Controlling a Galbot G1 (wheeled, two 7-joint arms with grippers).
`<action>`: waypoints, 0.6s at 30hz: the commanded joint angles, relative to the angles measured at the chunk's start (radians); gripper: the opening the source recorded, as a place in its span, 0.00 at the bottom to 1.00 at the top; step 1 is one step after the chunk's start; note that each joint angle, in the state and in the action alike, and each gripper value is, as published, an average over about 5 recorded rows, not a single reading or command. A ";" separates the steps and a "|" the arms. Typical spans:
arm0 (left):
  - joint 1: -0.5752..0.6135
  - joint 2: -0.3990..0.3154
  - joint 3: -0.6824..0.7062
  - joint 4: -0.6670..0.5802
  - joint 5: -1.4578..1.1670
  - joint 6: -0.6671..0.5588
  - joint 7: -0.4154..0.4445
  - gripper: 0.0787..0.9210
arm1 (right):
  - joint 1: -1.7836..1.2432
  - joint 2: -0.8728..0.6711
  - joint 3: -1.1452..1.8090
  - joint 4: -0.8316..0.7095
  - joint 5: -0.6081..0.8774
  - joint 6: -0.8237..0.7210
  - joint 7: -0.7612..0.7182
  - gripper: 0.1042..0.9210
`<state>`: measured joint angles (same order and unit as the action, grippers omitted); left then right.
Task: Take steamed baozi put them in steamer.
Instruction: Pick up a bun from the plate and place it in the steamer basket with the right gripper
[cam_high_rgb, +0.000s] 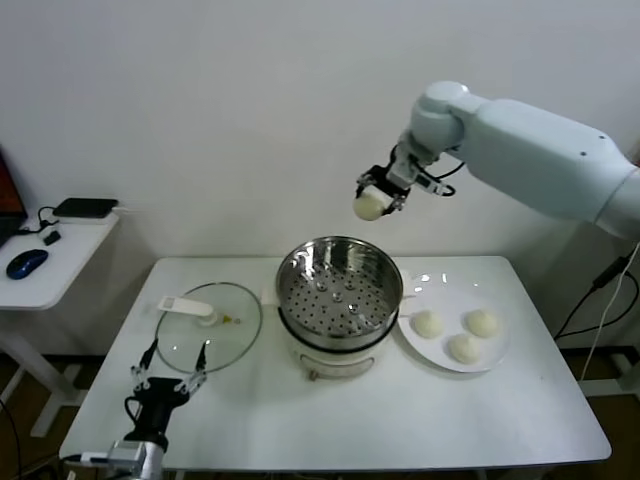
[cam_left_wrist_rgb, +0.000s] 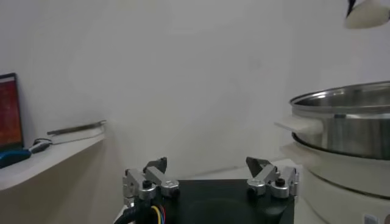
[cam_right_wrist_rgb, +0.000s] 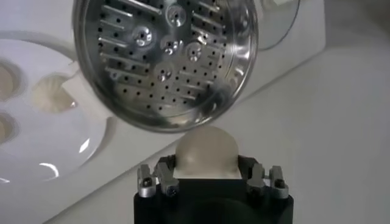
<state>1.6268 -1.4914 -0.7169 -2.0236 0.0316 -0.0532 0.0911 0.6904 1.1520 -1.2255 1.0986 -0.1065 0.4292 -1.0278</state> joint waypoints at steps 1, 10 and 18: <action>-0.002 0.003 -0.002 -0.004 -0.003 0.002 0.001 0.88 | -0.045 0.118 -0.013 -0.011 -0.046 0.017 0.002 0.72; -0.003 0.006 -0.008 0.000 -0.013 0.000 0.000 0.88 | -0.160 0.136 0.011 -0.016 -0.148 0.027 0.002 0.72; -0.002 0.007 -0.011 -0.002 -0.017 0.001 0.000 0.88 | -0.226 0.126 0.025 -0.049 -0.225 0.052 0.007 0.71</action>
<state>1.6250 -1.4851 -0.7279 -2.0261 0.0157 -0.0525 0.0911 0.5175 1.2585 -1.2040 1.0579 -0.2779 0.4722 -1.0200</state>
